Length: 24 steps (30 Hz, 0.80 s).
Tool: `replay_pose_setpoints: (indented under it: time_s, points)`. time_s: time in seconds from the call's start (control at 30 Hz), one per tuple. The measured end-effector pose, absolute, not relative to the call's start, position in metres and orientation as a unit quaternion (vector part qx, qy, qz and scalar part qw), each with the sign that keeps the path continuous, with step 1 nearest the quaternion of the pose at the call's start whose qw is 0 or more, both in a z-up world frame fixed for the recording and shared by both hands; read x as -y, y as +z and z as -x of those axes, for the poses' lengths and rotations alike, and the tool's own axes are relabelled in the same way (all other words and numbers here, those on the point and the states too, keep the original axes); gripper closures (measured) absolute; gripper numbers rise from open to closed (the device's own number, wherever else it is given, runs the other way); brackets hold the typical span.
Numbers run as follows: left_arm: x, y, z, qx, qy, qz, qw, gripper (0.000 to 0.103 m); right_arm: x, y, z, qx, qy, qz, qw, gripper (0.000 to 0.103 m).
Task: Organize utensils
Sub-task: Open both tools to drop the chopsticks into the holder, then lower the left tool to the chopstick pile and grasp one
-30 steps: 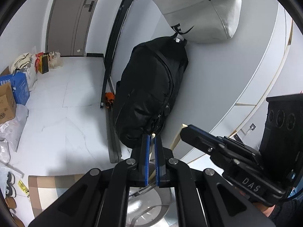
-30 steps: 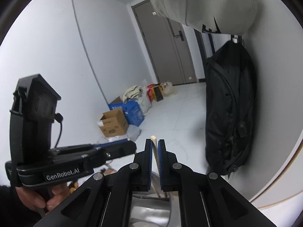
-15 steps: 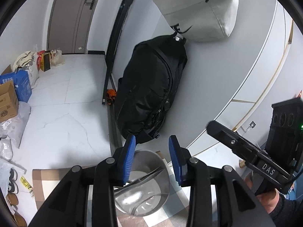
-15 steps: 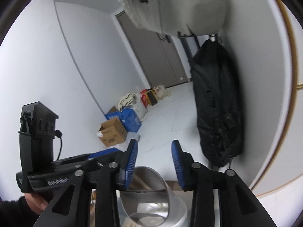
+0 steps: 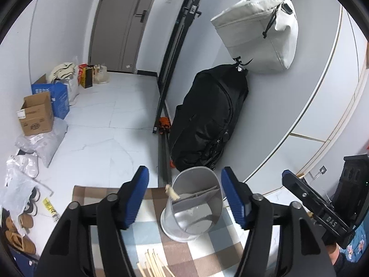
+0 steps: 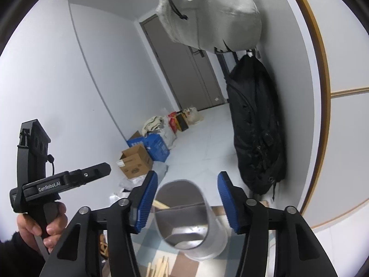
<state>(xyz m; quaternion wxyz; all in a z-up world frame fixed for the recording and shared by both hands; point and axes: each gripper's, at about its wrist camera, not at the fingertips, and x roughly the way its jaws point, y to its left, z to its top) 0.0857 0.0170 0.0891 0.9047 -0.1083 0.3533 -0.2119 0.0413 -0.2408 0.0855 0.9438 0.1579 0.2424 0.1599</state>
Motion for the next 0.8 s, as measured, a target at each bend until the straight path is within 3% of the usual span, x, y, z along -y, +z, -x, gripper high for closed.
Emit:
replay_pose_setpoints:
  time_s: [0.17,0.33,0.8]
  points:
    - [-0.018,0.089,-0.071,-0.364,-0.193,0.094,0.906,0.031,0.228,0.097,-0.017,-0.231,0.18,-0.146,0.945,0.03]
    - [-0.024,0.081,-0.054,-0.373,-0.174,0.096,0.906,0.03,0.212,0.097,0.005,-0.228,0.204,-0.127,0.944,0.019]
    - [-0.057,0.0,-0.034,-0.44,-0.086,0.115,0.886,0.029,0.171,0.052,0.024,-0.289,0.234,-0.098,0.923,0.018]
